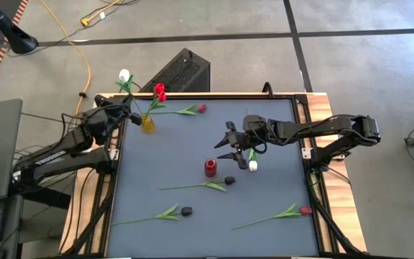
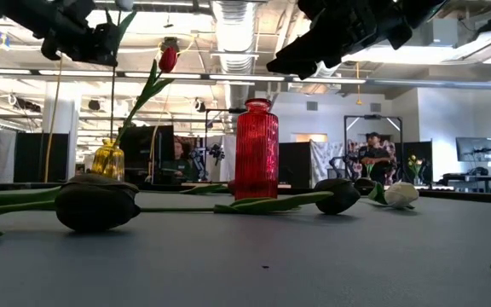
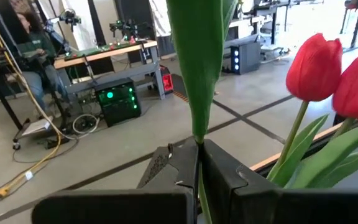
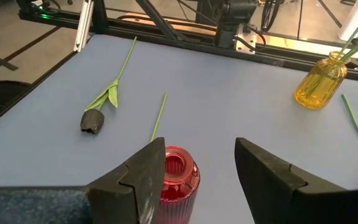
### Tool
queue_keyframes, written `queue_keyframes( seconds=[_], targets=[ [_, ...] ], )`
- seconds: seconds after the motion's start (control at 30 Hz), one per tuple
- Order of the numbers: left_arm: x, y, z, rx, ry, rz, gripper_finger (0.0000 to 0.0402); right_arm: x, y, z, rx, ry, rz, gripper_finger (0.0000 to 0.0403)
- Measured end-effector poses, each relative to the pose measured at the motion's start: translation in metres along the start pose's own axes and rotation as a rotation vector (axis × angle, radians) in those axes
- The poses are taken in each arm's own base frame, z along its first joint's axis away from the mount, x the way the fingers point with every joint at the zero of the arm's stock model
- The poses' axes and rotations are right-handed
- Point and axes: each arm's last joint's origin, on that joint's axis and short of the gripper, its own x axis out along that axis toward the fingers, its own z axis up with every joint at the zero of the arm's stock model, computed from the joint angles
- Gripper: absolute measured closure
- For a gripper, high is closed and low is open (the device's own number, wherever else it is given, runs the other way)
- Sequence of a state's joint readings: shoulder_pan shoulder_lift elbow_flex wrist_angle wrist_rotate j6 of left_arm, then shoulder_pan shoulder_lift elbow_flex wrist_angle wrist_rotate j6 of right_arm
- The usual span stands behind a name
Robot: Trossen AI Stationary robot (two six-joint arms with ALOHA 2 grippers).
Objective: Sort flowers into vase by color
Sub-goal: Put the left white tulip into the yellow vase
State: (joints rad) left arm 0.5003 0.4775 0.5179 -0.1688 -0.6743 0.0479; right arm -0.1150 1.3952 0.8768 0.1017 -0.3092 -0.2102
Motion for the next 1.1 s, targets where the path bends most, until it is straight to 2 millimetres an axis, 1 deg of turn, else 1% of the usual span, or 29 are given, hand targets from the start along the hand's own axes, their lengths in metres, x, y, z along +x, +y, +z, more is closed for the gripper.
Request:
queue_keyframes(
  seconds=[0.23, 0.63, 0.93, 1.1],
  targets=[
    [0.013, -0.006, -0.006, 0.036, 0.064, 0.023, 0.0401, 0.0, 0.0, 0.0, 0.002, 0.004, 0.001, 0.0184],
    [0.025, -0.015, -0.015, 0.046, 0.139, 0.028, 0.0401, 0.0, 0.0, 0.0, 0.002, 0.004, 0.001, 0.0184],
    [0.027, -0.016, -0.02, 0.016, 0.179, 0.068, 0.0401, 0.0, 0.0, 0.0, 0.002, 0.004, 0.001, 0.0184],
    [0.026, -0.014, -0.023, -0.027, 0.2, 0.11, 0.0389, 0.0, 0.0, 0.0, 0.002, 0.004, 0.001, 0.0184]
  ],
)
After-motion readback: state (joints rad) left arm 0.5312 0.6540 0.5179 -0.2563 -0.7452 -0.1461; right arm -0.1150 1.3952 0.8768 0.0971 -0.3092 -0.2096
